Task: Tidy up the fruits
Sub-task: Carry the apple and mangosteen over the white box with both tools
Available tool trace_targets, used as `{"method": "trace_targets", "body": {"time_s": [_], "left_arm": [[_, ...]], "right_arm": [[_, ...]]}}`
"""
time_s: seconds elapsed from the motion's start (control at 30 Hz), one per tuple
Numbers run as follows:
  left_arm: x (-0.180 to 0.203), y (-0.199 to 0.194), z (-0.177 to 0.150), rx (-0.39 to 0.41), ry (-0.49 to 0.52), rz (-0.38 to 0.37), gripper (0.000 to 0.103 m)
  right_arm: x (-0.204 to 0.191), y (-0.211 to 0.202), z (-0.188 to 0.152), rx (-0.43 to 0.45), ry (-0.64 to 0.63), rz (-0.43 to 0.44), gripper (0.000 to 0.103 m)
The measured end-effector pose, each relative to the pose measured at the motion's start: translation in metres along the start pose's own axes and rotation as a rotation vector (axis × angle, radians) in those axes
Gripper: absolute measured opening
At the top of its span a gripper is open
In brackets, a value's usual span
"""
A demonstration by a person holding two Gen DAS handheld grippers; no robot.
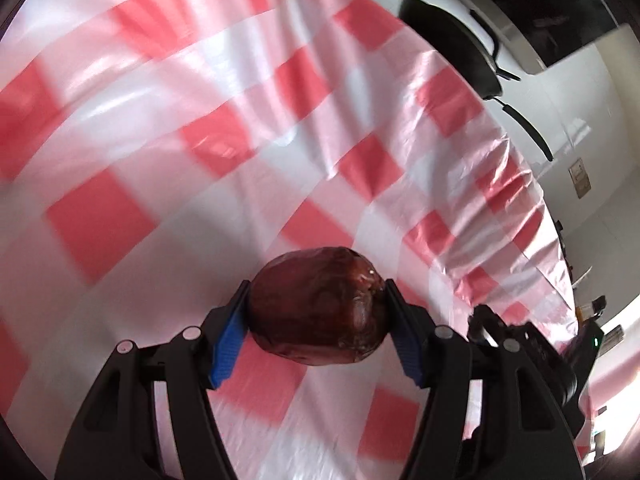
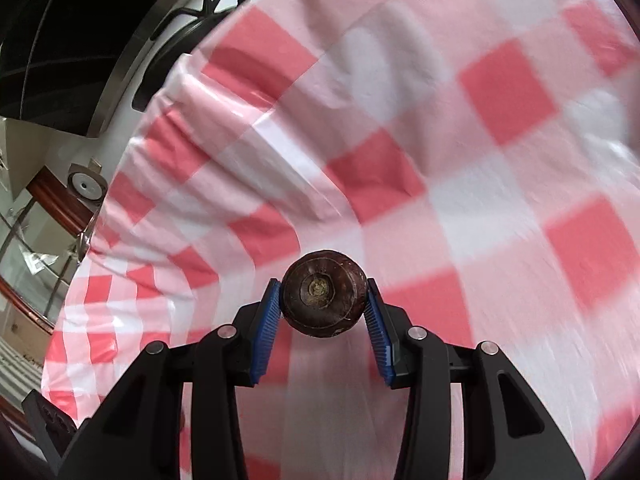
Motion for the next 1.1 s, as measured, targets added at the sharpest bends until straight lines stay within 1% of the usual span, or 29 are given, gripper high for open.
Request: {"method": "trace_targets", "body": {"time_s": [0.03,0.1,0.23,0.37,0.5,0.77,1.0,1.1], "left_arm": [[-0.003,-0.009,-0.006,0.003,-0.006,-0.001,0.064],[-0.003,-0.034,-0.023,0.023,0.028,0.029,0.064],[-0.012,-0.074,-0.051,0.02,0.049,0.06,0.064],[-0.023,-0.113,-0.074,0.028,0.063,0.083,0.064],[-0.03,-0.144,-0.091,0.039,0.087,0.089,0.064],[-0.043,-0.178,-0.108,0.033,0.095,0.083,0.064],[-0.051,-0.196,-0.114,0.038,0.094,0.089,0.064],[-0.053,-0.2,-0.115,0.042,0.102,0.095,0.064]], "right_arm": [[0.0,-0.012,-0.01,0.015,-0.017,0.004,0.042],[-0.004,-0.039,-0.033,0.039,-0.075,0.015,0.042],[-0.003,-0.075,-0.076,-0.006,-0.101,0.041,0.042],[-0.004,-0.107,-0.115,-0.025,-0.131,0.075,0.042],[-0.01,-0.128,-0.144,-0.051,-0.165,0.11,0.042],[-0.028,-0.156,-0.185,-0.08,-0.292,0.134,0.042],[-0.048,-0.167,-0.21,-0.096,-0.397,0.157,0.042],[-0.053,-0.169,-0.216,-0.108,-0.419,0.168,0.042]]}}
Point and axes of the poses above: each gripper's, at about its wrist camera, not at the fingertips, and y roughly the way its jaws point, x to its right, z to its top, the point moved 1 cm from there along y, roughly the way its jaws point, and after that the axes turned 10 degrees about -z, right-handed, at the moved point
